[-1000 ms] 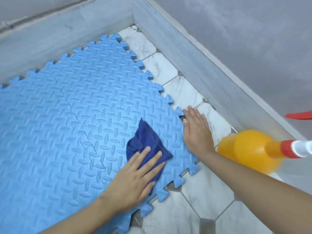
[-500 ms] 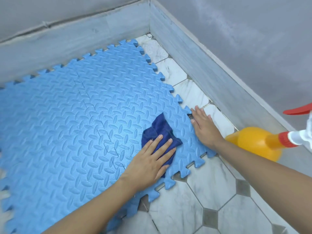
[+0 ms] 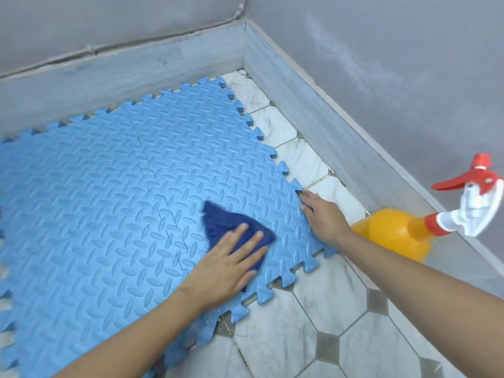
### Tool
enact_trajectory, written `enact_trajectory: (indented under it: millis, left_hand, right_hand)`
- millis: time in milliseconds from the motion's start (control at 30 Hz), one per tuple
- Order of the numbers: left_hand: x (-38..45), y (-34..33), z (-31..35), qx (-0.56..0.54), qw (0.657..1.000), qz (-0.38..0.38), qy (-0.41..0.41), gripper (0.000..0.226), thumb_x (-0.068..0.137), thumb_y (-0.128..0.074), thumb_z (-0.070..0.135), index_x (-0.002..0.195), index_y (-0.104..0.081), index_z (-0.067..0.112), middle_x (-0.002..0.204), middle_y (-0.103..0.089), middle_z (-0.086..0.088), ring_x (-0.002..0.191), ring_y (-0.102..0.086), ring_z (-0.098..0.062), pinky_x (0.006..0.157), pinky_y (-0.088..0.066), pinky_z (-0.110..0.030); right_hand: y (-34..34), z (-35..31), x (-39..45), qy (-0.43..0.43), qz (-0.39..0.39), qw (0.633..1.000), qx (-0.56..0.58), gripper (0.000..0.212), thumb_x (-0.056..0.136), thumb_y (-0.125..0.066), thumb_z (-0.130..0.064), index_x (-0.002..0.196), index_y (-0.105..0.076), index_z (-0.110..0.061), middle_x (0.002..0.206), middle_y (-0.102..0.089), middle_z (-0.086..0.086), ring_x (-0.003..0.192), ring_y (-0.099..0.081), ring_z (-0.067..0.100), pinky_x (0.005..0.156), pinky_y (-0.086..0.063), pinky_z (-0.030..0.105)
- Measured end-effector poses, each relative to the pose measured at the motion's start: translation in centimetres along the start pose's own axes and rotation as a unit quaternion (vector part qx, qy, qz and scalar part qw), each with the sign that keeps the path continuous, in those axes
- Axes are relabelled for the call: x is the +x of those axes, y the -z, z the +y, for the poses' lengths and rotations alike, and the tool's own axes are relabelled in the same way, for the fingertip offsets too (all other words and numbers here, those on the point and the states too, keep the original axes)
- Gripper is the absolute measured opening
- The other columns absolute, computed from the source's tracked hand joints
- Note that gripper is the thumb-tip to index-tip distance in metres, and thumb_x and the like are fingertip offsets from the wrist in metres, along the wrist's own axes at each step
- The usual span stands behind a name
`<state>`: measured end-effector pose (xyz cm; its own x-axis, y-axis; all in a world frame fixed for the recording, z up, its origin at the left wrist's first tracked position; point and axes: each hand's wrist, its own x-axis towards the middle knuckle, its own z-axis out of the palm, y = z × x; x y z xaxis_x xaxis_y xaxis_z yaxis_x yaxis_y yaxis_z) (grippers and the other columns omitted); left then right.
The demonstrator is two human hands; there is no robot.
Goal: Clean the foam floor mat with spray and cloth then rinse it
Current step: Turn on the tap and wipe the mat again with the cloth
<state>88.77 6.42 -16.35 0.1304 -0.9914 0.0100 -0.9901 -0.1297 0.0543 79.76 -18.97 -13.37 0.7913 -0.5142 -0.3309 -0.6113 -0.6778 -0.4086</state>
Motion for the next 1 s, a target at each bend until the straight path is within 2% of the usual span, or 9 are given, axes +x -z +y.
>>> enact_trajectory:
  millis: [67, 200, 333, 433, 533, 633, 700, 800, 1000]
  left_hand:
    - [4.2, -0.2, 2.1, 0.021, 0.998, -0.017, -0.055, 0.051, 0.097, -0.031, 0.046, 0.142, -0.043, 0.025, 0.153, -0.036, 0.001, 0.143, -0.027, -0.032, 0.112, -0.021, -0.05]
    - [8.3, -0.1, 3.3, 0.011, 0.997, -0.038, 0.064, 0.056, 0.093, -0.031, 0.052, 0.143, -0.04, 0.03, 0.153, -0.036, 0.003, 0.141, -0.031, -0.033, 0.105, -0.024, -0.069]
    - [8.3, -0.3, 3.5, -0.031, 0.995, -0.046, 0.081, 0.053, 0.098, -0.024, 0.041, 0.138, -0.05, 0.019, 0.147, -0.045, -0.005, 0.137, -0.037, -0.037, 0.101, -0.042, -0.057]
    - [7.8, 0.2, 5.2, -0.079, 0.994, -0.008, 0.071, 0.061, 0.102, -0.007, 0.038, 0.138, -0.049, 0.013, 0.144, -0.049, -0.009, 0.135, -0.04, -0.037, 0.096, -0.048, -0.053]
    - [6.9, 1.3, 9.6, -0.107, 0.994, 0.016, 0.016, 0.051, 0.103, -0.013, 0.037, 0.143, -0.037, 0.015, 0.146, -0.046, -0.01, 0.136, -0.04, -0.035, 0.094, -0.05, -0.05]
    - [5.8, 2.9, 14.5, -0.128, 0.99, 0.016, -0.053, 0.051, 0.098, -0.03, 0.038, 0.144, -0.038, 0.02, 0.147, -0.045, -0.006, 0.136, -0.042, -0.03, 0.101, -0.046, -0.047]
    - [5.8, 3.7, 15.8, -0.121, 0.99, 0.013, -0.074, 0.051, 0.097, -0.029, 0.038, 0.142, -0.042, 0.018, 0.145, -0.047, -0.005, 0.135, -0.043, -0.028, 0.103, -0.044, -0.045]
    - [6.7, 4.0, 15.0, -0.093, 0.995, -0.001, -0.042, 0.053, 0.098, -0.026, 0.037, 0.141, -0.045, 0.013, 0.147, -0.045, -0.009, 0.134, -0.044, -0.031, 0.103, -0.043, -0.049]
    - [7.6, 4.5, 12.3, -0.065, 0.998, -0.002, 0.016, 0.059, 0.099, -0.019, 0.043, 0.145, -0.037, 0.01, 0.15, -0.039, -0.013, 0.136, -0.04, -0.037, 0.106, -0.038, -0.052]
  right_hand:
    - [0.3, -0.4, -0.6, 0.007, 0.0, 1.0, -0.01, 0.041, 0.101, -0.04, -0.014, 0.142, -0.042, -0.011, 0.153, -0.035, 0.007, 0.142, -0.031, 0.03, 0.11, -0.028, 0.033]
    - [0.8, -1.0, -4.6, 0.037, 0.032, 0.998, -0.027, 0.05, 0.104, -0.033, -0.018, 0.152, -0.022, -0.01, 0.162, -0.014, 0.007, 0.15, -0.009, 0.019, 0.118, -0.013, 0.027]
    - [-0.1, 0.0, -12.1, 0.123, 0.064, 0.988, -0.074, 0.053, 0.1, -0.039, -0.032, 0.146, -0.036, -0.005, 0.157, -0.028, 0.011, 0.147, -0.023, 0.021, 0.12, -0.019, 0.031]
    - [0.1, 1.9, -17.0, 0.083, 0.096, 0.99, -0.054, 0.055, 0.099, -0.04, -0.037, 0.143, -0.043, -0.006, 0.155, -0.034, 0.009, 0.143, -0.028, 0.017, 0.118, -0.015, 0.019]
    - [0.4, 3.9, -20.3, 0.038, 0.14, 0.987, -0.065, 0.059, 0.099, -0.037, -0.044, 0.148, -0.036, -0.012, 0.157, -0.029, 0.001, 0.145, -0.024, 0.01, 0.116, -0.013, 0.014]
    - [-0.7, 6.1, -23.1, -0.041, 0.164, 0.985, -0.042, 0.063, 0.098, -0.028, -0.051, 0.151, -0.029, -0.016, 0.158, -0.023, -0.006, 0.145, -0.02, 0.005, 0.117, -0.017, 0.021]
    - [-1.8, 7.2, -24.7, -0.087, 0.165, 0.982, -0.041, 0.067, 0.097, -0.022, -0.054, 0.152, -0.025, -0.017, 0.159, -0.017, -0.007, 0.147, -0.015, 0.006, 0.12, -0.019, 0.029]
    - [-2.7, 8.4, -25.9, -0.108, 0.165, 0.978, -0.062, 0.068, 0.096, -0.022, -0.053, 0.152, -0.026, -0.014, 0.158, -0.017, -0.004, 0.148, -0.017, 0.012, 0.12, -0.018, 0.033]
    - [-2.0, 7.1, -24.8, -0.075, 0.168, 0.981, -0.063, 0.075, 0.096, -0.012, -0.061, 0.152, -0.026, -0.013, 0.159, -0.021, -0.001, 0.147, -0.017, 0.01, 0.118, -0.01, 0.022]
